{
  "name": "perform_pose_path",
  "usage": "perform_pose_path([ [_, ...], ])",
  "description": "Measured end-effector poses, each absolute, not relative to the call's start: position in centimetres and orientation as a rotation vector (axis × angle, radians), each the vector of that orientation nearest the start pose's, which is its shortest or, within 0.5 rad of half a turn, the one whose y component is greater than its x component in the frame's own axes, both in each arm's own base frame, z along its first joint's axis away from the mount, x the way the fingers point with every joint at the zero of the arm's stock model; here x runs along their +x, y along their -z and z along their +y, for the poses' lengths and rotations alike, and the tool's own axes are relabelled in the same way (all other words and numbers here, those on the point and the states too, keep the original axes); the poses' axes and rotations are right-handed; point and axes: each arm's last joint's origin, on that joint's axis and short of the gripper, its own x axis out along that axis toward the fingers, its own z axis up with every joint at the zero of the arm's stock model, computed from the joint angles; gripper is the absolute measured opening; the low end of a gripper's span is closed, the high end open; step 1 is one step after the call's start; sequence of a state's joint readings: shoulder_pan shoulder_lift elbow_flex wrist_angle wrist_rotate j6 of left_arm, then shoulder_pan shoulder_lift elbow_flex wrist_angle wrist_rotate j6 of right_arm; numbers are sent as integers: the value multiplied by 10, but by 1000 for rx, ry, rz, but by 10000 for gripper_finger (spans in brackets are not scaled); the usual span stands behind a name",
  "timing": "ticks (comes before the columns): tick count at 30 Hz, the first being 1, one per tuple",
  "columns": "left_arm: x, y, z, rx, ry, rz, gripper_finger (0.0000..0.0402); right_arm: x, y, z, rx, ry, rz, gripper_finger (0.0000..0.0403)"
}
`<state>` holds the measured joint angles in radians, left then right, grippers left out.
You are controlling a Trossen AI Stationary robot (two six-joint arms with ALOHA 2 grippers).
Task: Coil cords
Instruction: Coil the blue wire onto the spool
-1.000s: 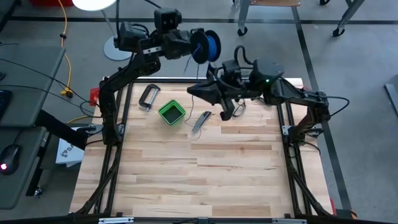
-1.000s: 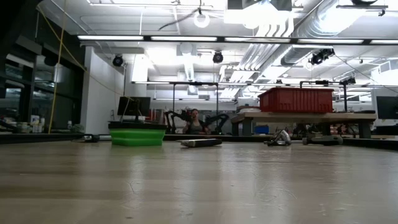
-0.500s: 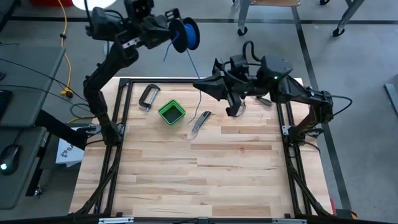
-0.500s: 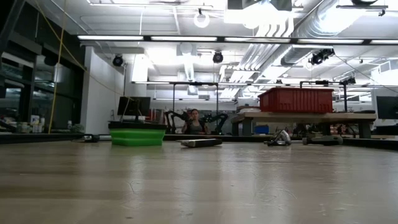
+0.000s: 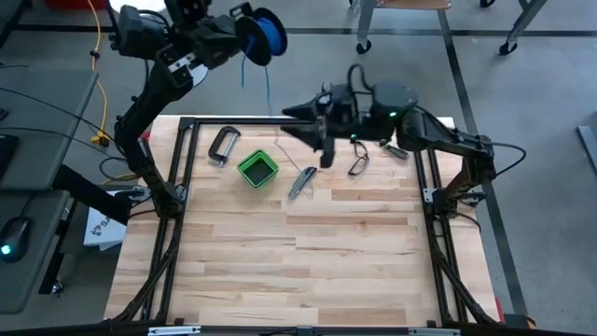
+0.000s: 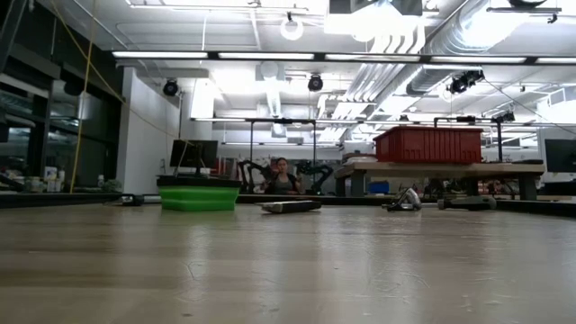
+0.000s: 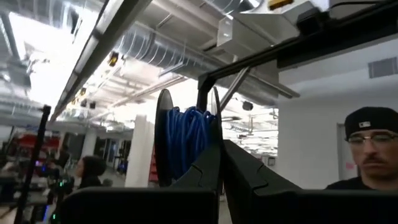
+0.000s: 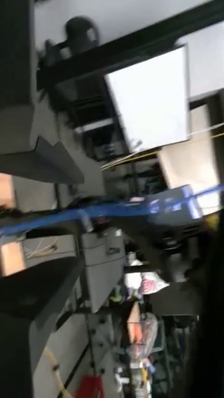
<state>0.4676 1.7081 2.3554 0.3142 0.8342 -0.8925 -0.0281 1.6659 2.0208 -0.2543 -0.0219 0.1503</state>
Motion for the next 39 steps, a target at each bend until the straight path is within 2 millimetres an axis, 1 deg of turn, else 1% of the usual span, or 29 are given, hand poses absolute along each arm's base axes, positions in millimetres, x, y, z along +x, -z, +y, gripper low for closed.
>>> perform_pose_path([
  [2, 244, -634, 99, -236, 625, -557, 1, 357, -512, -11, 121, 17, -85, 210],
  [4, 244, -634, 98, -226, 621, -565, 1, 362, -507, -13, 103, 46, -73, 215],
  [6, 245, -634, 99, -225, 615, -566, 1, 367, -503, -14, 84, 83, -65, 215],
  [10, 246, -633, 100, -240, 594, -583, 1, 378, -493, -15, 67, 90, -34, 216],
  [15, 245, -634, 99, -227, 590, -590, 1, 387, -486, -15, 70, 89, -22, 216],
  [19, 246, -634, 99, -226, 589, -589, 1, 395, -478, -17, 50, 144, -1, 216],
  [24, 246, -634, 99, -214, 591, -588, 1, 397, -475, -19, -30, 259, 16, 216],
  [28, 246, -634, 99, -211, 594, -585, 1, 396, -476, -19, -34, 262, 18, 213],
  [30, 246, -634, 99, -202, 591, -589, 1, 395, -476, -17, -9, 254, 28, 195],
  [31, 246, -634, 99, -196, 589, -591, 1, 393, -476, -16, 2, 252, 38, 176],
  [32, 246, -634, 99, -191, 587, -592, 1, 392, -475, -15, 22, 250, 53, 148],
  [35, 245, -634, 100, -187, 582, -594, 1, 387, -473, -10, 45, 239, 104, 39],
  [36, 245, -634, 101, -185, 580, -594, 1, 387, -472, -9, 46, 237, 109, 21],
  [37, 245, -634, 101, -184, 577, -594, 1, 386, -473, -7, 50, 240, 108, 18],
  [39, 245, -634, 102, -185, 575, -594, 1, 384, -475, -5, 59, 236, 101, 24],
])
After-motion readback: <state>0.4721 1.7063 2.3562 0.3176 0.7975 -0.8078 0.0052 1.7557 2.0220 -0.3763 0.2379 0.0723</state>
